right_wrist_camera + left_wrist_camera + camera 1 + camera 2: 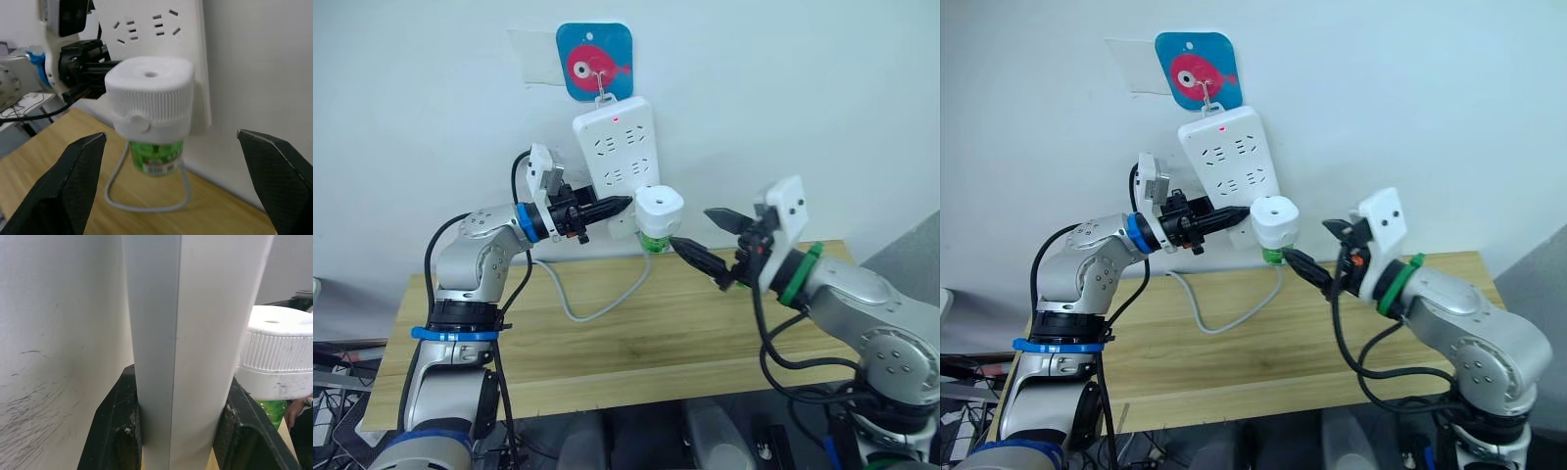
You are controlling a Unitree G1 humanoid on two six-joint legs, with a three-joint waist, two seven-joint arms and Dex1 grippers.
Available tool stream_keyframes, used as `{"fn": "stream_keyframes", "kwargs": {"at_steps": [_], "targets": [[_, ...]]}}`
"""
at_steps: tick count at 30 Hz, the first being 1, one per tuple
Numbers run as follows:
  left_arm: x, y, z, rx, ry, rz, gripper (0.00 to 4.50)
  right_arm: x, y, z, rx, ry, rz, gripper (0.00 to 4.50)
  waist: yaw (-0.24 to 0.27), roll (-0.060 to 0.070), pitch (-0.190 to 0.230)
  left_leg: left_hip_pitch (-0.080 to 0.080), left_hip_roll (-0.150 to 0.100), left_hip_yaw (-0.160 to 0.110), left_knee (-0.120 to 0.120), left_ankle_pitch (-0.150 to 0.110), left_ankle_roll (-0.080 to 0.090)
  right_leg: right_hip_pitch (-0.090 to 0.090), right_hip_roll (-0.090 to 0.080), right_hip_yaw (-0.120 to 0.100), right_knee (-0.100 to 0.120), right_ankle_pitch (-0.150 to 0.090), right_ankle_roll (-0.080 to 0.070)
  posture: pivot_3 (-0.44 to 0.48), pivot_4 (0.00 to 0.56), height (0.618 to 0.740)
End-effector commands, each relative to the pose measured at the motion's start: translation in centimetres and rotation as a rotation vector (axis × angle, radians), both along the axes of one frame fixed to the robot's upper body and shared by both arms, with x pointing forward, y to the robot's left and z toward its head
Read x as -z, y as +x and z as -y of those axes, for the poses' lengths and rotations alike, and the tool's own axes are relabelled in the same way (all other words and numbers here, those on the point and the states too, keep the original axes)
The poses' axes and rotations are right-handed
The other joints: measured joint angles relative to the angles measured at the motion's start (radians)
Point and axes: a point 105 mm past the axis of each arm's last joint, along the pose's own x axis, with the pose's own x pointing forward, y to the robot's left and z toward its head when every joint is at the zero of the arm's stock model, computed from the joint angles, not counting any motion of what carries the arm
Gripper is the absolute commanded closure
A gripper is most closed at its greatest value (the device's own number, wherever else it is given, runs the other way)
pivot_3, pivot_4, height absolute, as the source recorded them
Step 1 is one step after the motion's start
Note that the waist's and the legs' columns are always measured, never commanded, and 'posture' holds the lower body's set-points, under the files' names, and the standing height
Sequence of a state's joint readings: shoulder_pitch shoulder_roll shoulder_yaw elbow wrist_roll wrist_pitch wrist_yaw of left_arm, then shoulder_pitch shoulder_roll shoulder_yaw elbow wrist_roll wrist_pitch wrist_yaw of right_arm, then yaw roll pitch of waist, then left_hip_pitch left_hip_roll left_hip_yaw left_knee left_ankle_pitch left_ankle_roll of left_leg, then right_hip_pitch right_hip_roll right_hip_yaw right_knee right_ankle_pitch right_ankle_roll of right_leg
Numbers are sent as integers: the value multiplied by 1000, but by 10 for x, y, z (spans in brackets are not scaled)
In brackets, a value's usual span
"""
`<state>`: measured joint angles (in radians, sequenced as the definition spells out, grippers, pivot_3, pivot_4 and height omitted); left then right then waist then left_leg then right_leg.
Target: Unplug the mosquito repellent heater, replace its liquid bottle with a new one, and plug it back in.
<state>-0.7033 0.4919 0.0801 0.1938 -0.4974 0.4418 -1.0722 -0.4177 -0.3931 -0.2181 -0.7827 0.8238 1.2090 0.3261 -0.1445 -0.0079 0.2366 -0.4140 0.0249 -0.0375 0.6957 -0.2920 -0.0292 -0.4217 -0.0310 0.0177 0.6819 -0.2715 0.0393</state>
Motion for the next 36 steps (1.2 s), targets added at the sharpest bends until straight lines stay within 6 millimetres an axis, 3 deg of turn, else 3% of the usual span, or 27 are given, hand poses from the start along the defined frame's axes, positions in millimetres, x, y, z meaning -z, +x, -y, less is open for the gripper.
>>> {"fn": "stream_keyframes", "kwargs": {"at_steps": [1, 6, 9, 11, 16, 23, 27, 36], "targets": [[-4, 0, -7, -3, 23, 35, 2453, -7, -7, 0, -105, 9, 55, 864, -2, 0, 0, 0, 0, 0, 0, 0, 0, 0, 1, 0, 0, 0, 0, -192, 196, 740], [4, -2, -30, -75, 53, 20, 962, 0, -2, -6, -208, -38, 76, 2739, -3, 0, 0, 1, 0, 0, 0, 0, 0, 0, 4, 0, 0, 0, 0, -169, 196, 740], [14, -16, -45, -106, 103, 13, 25, 7, -2, -15, -295, -55, 83, 3880, -2, 0, 0, 1, 1, 0, 0, 0, 0, 0, 4, 0, 0, 0, 0, -119, 197, 740], [17, -26, -51, -115, 126, 8, 0, 10, -2, -22, -342, -53, 93, 4479, 5, 0, 0, 1, 2, 0, 0, 0, 0, 0, 4, 1, 0, 0, 0, -97, 200, 740], [14, -51, -55, -126, 147, 26, 0, 16, 4, -37, -416, -51, 117, 4479, 43, -1, 0, 1, 3, -1, 1, 0, 0, 0, 2, -1, 1, 0, 0, -26, 202, 740], [12, -102, -20, -19, 195, 128, 0, 21, 19, -53, -419, -69, 174, 4479, 101, -1, 0, 1, 3, -1, 1, 0, 0, 1, -1, 0, 1, 0, 0, 13, 203, 740], [10, -106, -17, -29, 179, 132, 0, 20, 29, -52, -361, -74, 196, 4479, 122, -1, 0, 1, 2, -2, 1, 0, -1, 1, -1, -2, 1, 0, 0, 16, 202, 740], [10, -103, -18, -43, 171, 126, 0, 19, 39, -36, -289, -103, 210, 4479, 118, -1, 0, 1, 2, -1, 1, 0, -1, 1, 0, -1, 1, 0, -1, -6, 203, 740]]}}
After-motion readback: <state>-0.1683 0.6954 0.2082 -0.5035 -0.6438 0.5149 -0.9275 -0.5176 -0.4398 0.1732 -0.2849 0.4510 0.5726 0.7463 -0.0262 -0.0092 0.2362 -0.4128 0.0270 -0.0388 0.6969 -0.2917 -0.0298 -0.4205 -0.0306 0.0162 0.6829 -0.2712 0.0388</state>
